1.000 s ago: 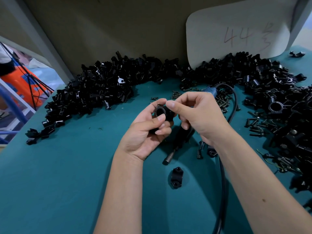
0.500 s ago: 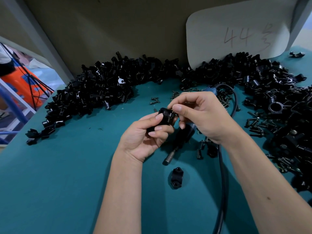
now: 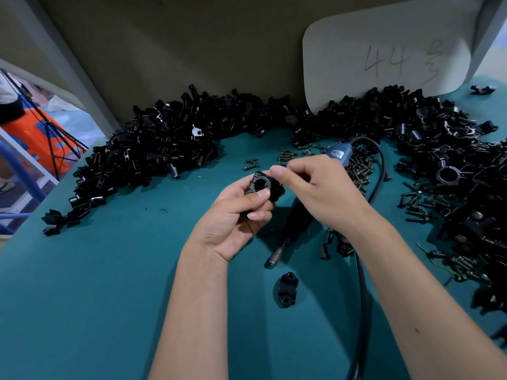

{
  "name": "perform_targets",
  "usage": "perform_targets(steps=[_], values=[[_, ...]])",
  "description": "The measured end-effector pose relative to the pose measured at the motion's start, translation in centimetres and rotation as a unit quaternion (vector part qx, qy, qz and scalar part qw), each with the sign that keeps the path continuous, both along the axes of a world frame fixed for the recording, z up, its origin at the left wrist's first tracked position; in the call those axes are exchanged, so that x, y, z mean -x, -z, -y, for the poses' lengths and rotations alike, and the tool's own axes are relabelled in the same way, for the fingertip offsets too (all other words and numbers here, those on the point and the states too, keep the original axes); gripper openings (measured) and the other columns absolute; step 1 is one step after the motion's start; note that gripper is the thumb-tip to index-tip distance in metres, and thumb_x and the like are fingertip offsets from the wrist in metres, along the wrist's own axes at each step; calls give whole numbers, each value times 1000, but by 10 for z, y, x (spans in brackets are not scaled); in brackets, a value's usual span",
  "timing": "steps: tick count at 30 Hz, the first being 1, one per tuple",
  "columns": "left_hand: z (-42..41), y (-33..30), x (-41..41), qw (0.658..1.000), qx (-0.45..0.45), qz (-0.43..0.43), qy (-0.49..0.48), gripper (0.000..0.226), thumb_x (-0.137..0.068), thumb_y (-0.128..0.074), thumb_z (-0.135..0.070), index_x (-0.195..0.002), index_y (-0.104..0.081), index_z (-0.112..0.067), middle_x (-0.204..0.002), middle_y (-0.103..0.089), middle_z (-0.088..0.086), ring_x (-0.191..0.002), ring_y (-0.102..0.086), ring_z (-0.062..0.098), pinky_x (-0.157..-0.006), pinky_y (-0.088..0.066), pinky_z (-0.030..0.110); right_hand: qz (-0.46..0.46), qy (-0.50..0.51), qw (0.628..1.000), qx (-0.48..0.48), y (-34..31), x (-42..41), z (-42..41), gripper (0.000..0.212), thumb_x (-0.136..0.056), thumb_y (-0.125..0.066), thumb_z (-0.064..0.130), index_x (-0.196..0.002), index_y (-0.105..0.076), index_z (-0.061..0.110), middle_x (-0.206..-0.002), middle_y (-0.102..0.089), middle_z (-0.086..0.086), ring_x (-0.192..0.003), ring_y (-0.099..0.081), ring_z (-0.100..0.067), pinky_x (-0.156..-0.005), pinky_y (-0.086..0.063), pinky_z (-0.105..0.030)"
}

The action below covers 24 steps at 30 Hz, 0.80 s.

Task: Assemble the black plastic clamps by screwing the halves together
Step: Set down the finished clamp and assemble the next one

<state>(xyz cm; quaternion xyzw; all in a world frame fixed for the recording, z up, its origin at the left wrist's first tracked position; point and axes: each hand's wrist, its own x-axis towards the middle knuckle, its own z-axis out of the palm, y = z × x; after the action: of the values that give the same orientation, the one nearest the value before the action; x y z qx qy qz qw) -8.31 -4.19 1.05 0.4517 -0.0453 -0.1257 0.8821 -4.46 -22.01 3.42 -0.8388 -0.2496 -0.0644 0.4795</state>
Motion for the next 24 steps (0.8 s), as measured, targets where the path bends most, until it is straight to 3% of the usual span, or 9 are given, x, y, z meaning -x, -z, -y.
perform_targets(steps=[4, 6, 11, 16, 19, 24], values=[[-1, 1, 0, 1000, -29, -10, -7, 27, -90, -60, 2, -117, -65, 0, -84, -49, -1, -61, -33, 5, -49, -38, 14, 4, -19, 999, 45, 0, -2, 4, 47, -103, -59, 37, -70, -52, 4, -53, -37, 8, -51, -34, -10, -50, -30, -21], [0, 1, 0, 999, -39, -18, -17, 23, -89, -63, 0, -112, -62, 0, -85, -49, 0, -60, -36, 5, -49, -38, 13, 1, -32, 997, 76, -2, -3, 6, 35, -106, -56, 33, -77, -57, 12, -61, -48, 3, -52, -41, -8, -51, -35, -20], [0, 1, 0, 998, -31, -42, -35, 34, -86, -67, -2, -118, -55, 0, -95, -48, 6, -63, -41, 6, -50, -41, 13, -44, -49, 996, 63, -1, -6, 11, 21, -108, -52, 26, -89, -59, 22, -77, -60, 2, -53, -57, -7, -53, -56, -30], [-2, 3, 0, 997, -28, -52, -45, 41, -86, -71, -4, -123, -58, 3, -99, -51, 8, -64, -49, 6, -55, -49, 13, -10, -54, 995, 86, -3, -6, 12, 20, -107, -55, 28, -89, -63, 22, -74, -62, 1, -55, -56, -3, -53, -46, -18], [-1, 3, 0, 998, -26, -50, -39, 43, -86, -71, -5, -126, -58, 5, -99, -56, 8, -64, -52, 6, -57, -51, 13, -2, -59, 994, 96, -4, -3, 10, 25, -107, -54, 33, -86, -60, 19, -73, -62, -2, -62, -55, -11, -59, -45, -26], [-1, 1, 2, 999, -15, -43, -7, 39, -90, -65, -5, -127, -57, 6, -98, -58, 6, -65, -50, 5, -59, -51, 13, 6, -54, 995, 81, -6, 2, 4, 54, -106, -51, 45, -67, -44, 7, -58, -32, 4, -54, -31, -11, -53, -26, -26]])
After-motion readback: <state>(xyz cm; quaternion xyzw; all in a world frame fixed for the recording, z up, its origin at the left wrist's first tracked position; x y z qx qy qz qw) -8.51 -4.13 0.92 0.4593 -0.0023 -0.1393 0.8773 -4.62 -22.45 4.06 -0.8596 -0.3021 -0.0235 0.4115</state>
